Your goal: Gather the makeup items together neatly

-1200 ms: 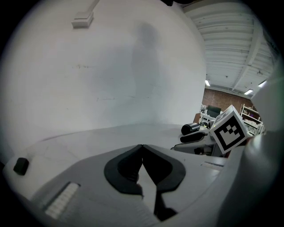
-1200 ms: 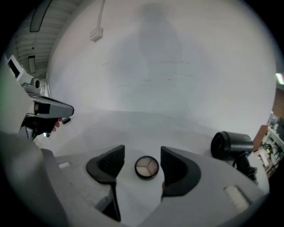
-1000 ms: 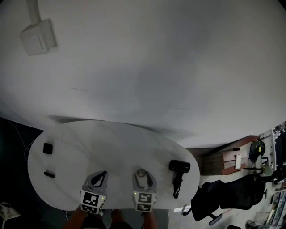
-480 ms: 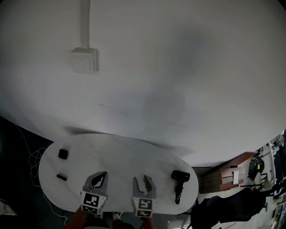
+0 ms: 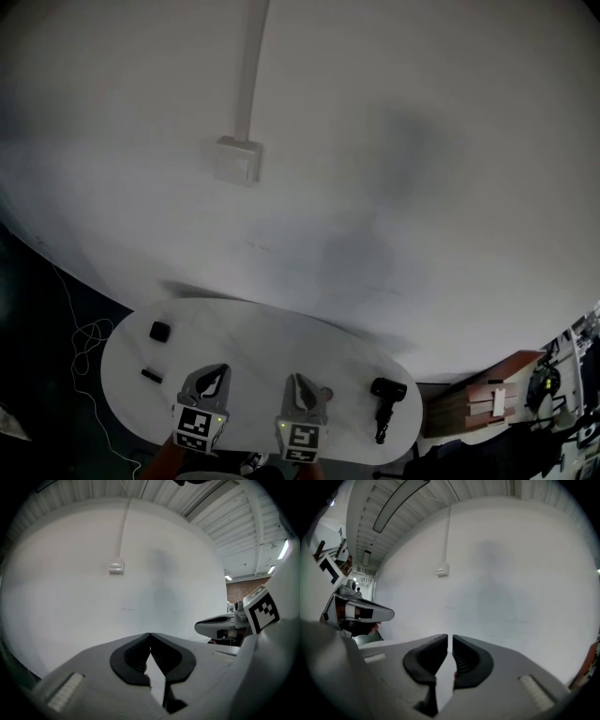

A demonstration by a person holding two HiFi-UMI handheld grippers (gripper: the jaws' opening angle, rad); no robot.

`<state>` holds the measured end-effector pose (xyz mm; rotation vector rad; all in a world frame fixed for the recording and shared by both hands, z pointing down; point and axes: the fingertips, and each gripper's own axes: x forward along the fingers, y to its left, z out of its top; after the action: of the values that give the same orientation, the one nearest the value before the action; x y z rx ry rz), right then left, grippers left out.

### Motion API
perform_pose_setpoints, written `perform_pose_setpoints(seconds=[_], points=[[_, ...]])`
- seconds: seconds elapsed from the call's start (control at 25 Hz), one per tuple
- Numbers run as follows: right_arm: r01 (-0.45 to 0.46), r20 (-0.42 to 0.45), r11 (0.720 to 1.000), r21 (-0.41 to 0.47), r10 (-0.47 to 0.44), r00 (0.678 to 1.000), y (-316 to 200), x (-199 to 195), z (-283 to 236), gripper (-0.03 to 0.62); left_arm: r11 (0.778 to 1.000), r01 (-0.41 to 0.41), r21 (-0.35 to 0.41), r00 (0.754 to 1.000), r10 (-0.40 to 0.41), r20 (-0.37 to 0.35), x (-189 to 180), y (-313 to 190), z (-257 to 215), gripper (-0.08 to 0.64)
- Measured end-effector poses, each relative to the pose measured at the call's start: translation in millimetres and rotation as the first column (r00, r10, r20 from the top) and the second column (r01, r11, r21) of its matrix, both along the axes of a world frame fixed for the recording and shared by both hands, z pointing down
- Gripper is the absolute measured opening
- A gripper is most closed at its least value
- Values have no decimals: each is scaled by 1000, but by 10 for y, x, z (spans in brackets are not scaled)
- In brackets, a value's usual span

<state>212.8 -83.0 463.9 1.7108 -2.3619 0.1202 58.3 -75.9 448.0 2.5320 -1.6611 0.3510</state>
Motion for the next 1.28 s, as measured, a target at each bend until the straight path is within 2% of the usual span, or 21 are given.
perform_pose_setpoints(seconds=[0.16,0.52,0.76,1.04,1.28], points=[[1,6,1000,25,-1,1000,32,-80,-125,13,1000,10,4,1000,-10,6,-115,67,0,11],[17,3,999,48,-17,1000,66,-173,-225,6,1000,3,26,1000,-3,0,-157,92,-75,11],[67,8,997,43,-68,998,82,-348,-227,6,999,53,8,999,-53,3,-325,181,-30,11],[204,20,979,28,-205,979,52,-1000,-174,6,986,169,4,986,-169,11,-889,308,-58,11],[345,17,938,22,-346,938,175,-1746,-172,6,952,306,-6,952,-306,11,-1584,622,-48,11]])
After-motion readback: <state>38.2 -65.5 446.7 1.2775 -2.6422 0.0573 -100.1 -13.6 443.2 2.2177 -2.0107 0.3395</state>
